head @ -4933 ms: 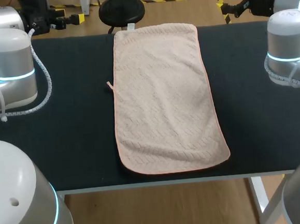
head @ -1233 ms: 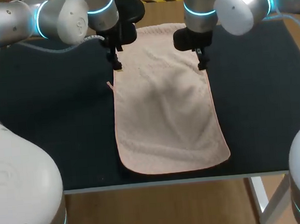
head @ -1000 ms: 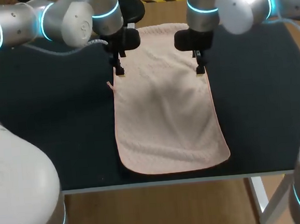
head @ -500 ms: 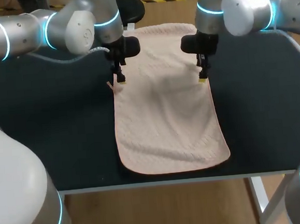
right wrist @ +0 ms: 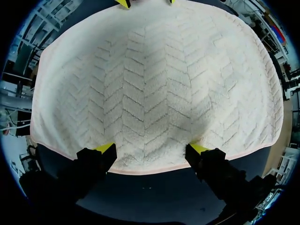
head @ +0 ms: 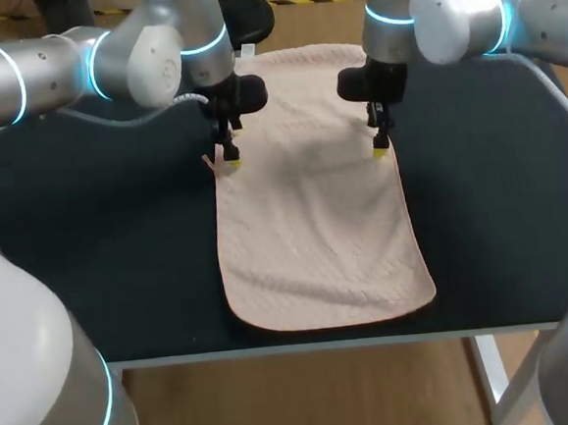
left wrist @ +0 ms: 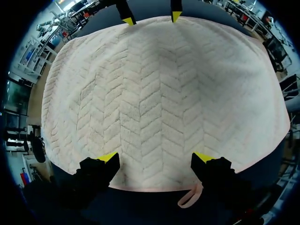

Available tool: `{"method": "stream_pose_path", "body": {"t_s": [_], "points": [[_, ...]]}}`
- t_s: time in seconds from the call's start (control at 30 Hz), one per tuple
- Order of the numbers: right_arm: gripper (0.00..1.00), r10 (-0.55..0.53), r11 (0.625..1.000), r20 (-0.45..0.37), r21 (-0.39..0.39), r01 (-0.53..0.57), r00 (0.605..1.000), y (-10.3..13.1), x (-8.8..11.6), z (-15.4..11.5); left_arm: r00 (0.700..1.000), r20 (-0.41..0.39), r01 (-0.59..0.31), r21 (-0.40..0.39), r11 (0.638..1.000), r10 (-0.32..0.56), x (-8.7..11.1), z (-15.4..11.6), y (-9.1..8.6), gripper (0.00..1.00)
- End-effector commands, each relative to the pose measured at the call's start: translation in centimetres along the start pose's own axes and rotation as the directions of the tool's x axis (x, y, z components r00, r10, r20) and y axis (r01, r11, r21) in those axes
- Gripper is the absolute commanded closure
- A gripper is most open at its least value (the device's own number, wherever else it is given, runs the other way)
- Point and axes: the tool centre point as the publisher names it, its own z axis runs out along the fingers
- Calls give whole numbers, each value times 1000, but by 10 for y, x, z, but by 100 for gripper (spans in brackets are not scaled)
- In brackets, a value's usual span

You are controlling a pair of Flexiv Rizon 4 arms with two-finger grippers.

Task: Fold the towel

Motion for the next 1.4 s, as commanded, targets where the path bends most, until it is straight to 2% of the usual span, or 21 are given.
{"method": "stream_pose_path", "body": {"t_s": [0.03, 0.37, 0.4, 0.43, 0.47, 0.5, 0.53, 0.8, 1.0, 1.23, 1.4], "points": [[0, 0, 1000, -7, 4, 0, 1000, -1, -3, 0, 1000, -22, -2, 6, 1000, 3, -4, 13, 1, 0], [0, -24, 1000, 0, 9, 24, 1000, -3, -1, 5, 998, -67, 5, -22, 1000, -6, -6, 20, 0, 0], [0, -30, 1000, 0, 9, 30, 1000, -3, 0, 6, 998, -69, 5, -22, 1000, -6, -7, 21, 0, 10], [0, -37, 999, 0, 10, 37, 999, -3, 1, 6, 997, -72, 7, -24, 1000, -9, -7, 21, 1, 41], [5, -37, 999, 1, 9, 37, 999, -3, 2, 7, 997, -73, 7, -25, 1000, -9, -7, 21, 1, 57], [61, -38, 999, 1, 11, 38, 999, -4, 2, 7, 997, -74, 6, -27, 1000, -8, -7, 21, 1, 71], [100, -47, 999, 5, 14, 47, 999, -4, 4, 8, 997, -75, 7, -28, 1000, -9, -7, 21, 1, 100], [100, -35, 999, 13, 17, 35, 999, -6, 10, 7, 997, -72, 9, -29, 1000, -11, -5, 17, -1, 100], [100, -12, 1000, 38, 4, 12, 999, -8, 13, -4, 999, -47, 6, -23, 1000, -7, -3, 4, -3, 100], [100, -7, 1000, 100, -3, 7, 995, -17, 10, -33, 1000, -7, -25, -34, 999, 24, -6, -37, -9, 100], [100, -34, 999, 170, -9, 36, 985, -15, 9, -70, 996, 82, -23, -25, 999, 25, -10, -81, -14, 100]]}}
